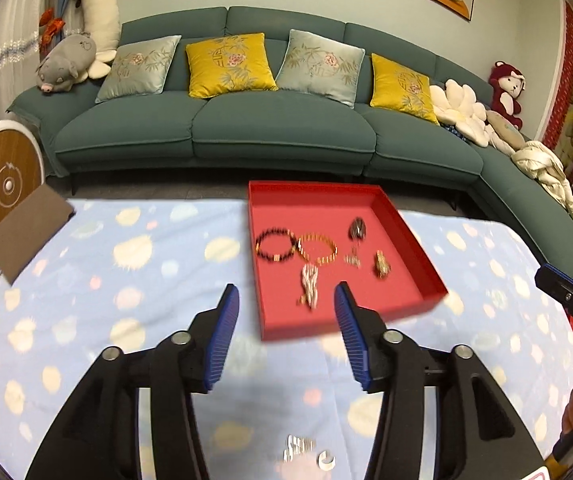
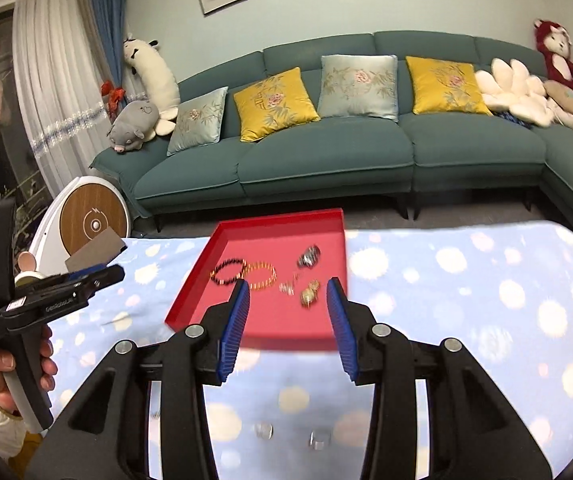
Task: Organize jewelry
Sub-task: 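Withdraw both open grippers from the tray back over the table, then grasp the silver chain pendant with the left gripper while the right grasps the silver ring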
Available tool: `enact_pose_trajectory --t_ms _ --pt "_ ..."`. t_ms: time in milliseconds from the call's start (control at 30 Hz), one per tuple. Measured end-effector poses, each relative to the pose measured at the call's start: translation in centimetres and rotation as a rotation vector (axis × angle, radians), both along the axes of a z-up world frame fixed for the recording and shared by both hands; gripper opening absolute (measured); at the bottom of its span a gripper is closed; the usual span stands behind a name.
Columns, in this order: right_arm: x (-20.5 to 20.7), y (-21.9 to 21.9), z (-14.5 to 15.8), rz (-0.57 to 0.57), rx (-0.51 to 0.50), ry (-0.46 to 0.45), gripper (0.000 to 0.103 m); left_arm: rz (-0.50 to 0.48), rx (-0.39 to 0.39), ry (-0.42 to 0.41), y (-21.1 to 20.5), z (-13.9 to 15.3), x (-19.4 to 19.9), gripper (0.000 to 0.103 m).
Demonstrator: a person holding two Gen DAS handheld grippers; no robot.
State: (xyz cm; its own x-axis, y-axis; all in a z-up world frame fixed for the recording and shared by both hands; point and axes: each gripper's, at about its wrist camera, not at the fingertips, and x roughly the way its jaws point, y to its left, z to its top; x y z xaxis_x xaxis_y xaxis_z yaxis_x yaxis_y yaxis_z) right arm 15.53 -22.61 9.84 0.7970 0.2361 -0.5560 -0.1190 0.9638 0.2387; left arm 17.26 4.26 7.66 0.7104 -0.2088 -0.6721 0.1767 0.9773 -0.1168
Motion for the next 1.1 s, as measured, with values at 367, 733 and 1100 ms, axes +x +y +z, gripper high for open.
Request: enact_pose_trajectory --t_ms 367,733,1100 --pt "-7.7 -1.9 -4.1 -0.093 0.029 0.099 0.039 0.04 -0.008 0.18 0.4 -8.6 -7.7 0.05" --pt "-7.2 0.9 -8.2 -0.01 -0.062 0.174 0.039 0.036 0.022 0.187 0.0 -12.6 -6.2 0.05" --pt "-5.9 1.3 -10.3 -0.003 -0.055 0.24 0.039 -0.004 0.059 0.174 -1.4 -13.6 -5.5 0.009"
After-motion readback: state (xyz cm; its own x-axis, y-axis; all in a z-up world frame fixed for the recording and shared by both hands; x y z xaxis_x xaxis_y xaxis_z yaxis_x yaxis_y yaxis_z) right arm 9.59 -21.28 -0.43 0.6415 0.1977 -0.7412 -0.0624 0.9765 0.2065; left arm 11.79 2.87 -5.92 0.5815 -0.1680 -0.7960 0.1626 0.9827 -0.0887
